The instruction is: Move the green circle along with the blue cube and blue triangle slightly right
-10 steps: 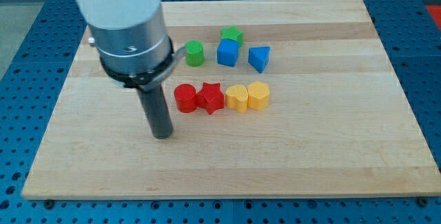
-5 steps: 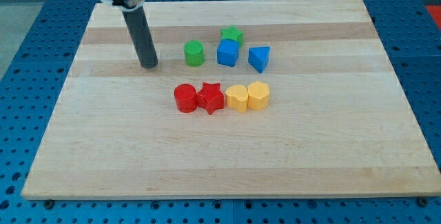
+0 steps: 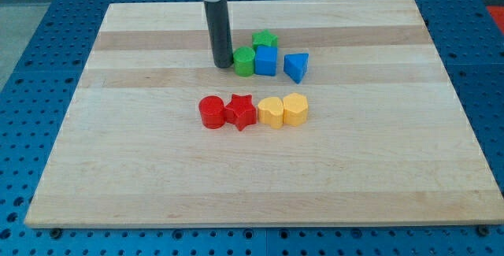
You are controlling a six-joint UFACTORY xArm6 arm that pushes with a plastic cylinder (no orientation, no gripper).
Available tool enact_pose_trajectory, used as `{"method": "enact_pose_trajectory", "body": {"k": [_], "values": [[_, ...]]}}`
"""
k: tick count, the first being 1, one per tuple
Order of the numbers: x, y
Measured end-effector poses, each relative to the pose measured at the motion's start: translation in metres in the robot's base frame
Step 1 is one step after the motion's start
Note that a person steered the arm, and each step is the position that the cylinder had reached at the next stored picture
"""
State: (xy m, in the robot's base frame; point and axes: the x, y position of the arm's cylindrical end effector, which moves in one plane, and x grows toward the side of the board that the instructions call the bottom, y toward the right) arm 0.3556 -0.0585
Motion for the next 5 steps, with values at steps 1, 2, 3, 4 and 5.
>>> {"method": "enact_pose_trajectory", "body": {"k": [1,2,3,4,5], "values": [[0.0,0.012],[0.0,0.024],[0.0,0.035],[0.0,0.049],[0.0,0.063]]}}
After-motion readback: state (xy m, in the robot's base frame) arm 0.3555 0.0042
